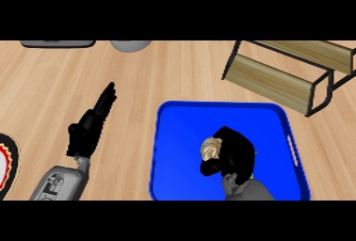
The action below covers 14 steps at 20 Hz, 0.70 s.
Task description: Pick the cupcake from the tray and place it in the tiered shelf
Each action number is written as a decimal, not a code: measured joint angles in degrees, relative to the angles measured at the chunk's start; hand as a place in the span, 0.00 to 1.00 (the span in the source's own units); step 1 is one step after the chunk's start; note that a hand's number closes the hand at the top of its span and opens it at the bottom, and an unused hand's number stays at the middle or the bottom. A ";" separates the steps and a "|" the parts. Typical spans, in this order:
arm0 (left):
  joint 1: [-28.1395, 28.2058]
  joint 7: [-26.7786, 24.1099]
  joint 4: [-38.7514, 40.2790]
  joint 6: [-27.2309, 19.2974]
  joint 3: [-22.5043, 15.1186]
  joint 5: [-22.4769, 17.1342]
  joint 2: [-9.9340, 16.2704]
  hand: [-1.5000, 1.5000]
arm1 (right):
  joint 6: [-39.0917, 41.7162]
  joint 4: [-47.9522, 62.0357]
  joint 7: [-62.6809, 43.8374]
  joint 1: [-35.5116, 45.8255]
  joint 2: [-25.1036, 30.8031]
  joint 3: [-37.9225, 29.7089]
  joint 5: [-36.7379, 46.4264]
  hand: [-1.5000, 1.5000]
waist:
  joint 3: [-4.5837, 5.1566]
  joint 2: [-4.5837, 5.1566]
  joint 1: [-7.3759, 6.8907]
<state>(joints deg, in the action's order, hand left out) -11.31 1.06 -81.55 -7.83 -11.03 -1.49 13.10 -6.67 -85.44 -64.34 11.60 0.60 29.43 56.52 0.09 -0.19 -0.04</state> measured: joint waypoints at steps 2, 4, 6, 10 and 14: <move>-0.52 1.02 -0.84 0.58 0.30 0.13 0.24 0.50 | -0.25 2.33 -0.87 4.03 0.10 1.23 -0.80 1.00 | -0.01 0.07 -0.29; -0.88 0.76 -0.43 1.31 0.42 -0.18 0.15 0.50 | -0.72 6.25 -2.06 9.76 0.12 2.09 -3.06 1.00 | -0.04 0.30 -1.18; -1.59 0.73 -0.11 1.58 -0.13 0.00 -0.43 0.50 | -1.09 10.16 -2.88 15.65 0.14 1.86 -5.21 1.00 | -0.05 0.57 -2.32; -1.81 0.31 0.04 2.25 -0.54 0.19 -0.69 0.50 | -3.30 17.98 -3.06 24.98 0.11 1.16 -9.14 1.00 | -0.07 0.81 -3.56; -2.17 0.04 0.97 2.22 -0.88 0.75 -1.24 0.50 | -7.19 21.99 -2.46 31.76 0.10 0.83 -10.61 1.00 | -0.08 0.82 -3.78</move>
<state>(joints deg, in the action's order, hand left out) -13.48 1.10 -80.58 -5.61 -11.91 -0.74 11.86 -13.86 -63.45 -66.80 43.35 0.70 30.26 45.91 0.02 0.63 -3.82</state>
